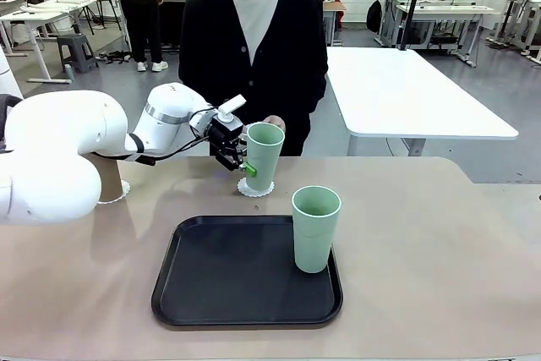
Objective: Place coasters on the table and set cups on them.
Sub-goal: Take one Reusable plastic cup from the Flat Tray and place it on a coaster set by the human.
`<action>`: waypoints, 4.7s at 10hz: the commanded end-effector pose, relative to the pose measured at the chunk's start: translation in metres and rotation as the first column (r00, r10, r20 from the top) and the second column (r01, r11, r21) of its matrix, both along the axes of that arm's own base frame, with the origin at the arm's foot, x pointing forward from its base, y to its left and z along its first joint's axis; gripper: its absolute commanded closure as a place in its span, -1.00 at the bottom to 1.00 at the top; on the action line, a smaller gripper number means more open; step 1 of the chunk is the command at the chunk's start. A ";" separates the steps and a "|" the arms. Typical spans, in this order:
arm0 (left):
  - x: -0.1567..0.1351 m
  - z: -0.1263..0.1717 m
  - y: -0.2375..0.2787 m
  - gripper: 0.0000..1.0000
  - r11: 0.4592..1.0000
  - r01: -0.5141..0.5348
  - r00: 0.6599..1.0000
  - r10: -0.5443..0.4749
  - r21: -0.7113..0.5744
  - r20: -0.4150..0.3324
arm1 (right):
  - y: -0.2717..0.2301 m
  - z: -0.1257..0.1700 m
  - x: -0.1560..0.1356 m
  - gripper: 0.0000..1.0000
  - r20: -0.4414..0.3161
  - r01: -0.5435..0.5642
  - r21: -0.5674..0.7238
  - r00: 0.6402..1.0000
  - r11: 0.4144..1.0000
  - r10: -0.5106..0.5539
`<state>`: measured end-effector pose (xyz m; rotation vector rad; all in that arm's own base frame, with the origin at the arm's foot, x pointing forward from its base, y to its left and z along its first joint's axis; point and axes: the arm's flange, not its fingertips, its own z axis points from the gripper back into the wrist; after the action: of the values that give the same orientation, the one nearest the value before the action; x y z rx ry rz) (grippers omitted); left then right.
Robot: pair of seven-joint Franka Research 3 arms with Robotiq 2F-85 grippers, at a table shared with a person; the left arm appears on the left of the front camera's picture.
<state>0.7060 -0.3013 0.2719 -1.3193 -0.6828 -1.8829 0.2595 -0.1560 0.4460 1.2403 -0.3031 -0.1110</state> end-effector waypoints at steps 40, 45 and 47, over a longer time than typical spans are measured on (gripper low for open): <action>-0.125 0.181 0.053 -1.00 0.516 -0.475 0.879 0.316 0.712 0.357 | 0.000 0.001 0.003 -1.00 0.027 0.000 0.023 1.000 1.000 0.000; -0.024 0.241 0.020 -1.00 0.484 -0.440 0.893 0.325 0.757 0.311 | 0.000 0.001 0.003 -1.00 0.027 0.000 0.023 1.000 1.000 0.000; -0.024 0.241 0.020 -1.00 0.484 -0.440 0.893 0.325 0.757 0.311 | 0.000 0.001 0.003 -1.00 0.027 0.000 0.023 1.000 1.000 0.000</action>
<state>0.6793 -0.2813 0.5123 -0.3804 -0.0521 -1.5638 0.2595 -0.1560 0.4459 1.2402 -0.3029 -0.1112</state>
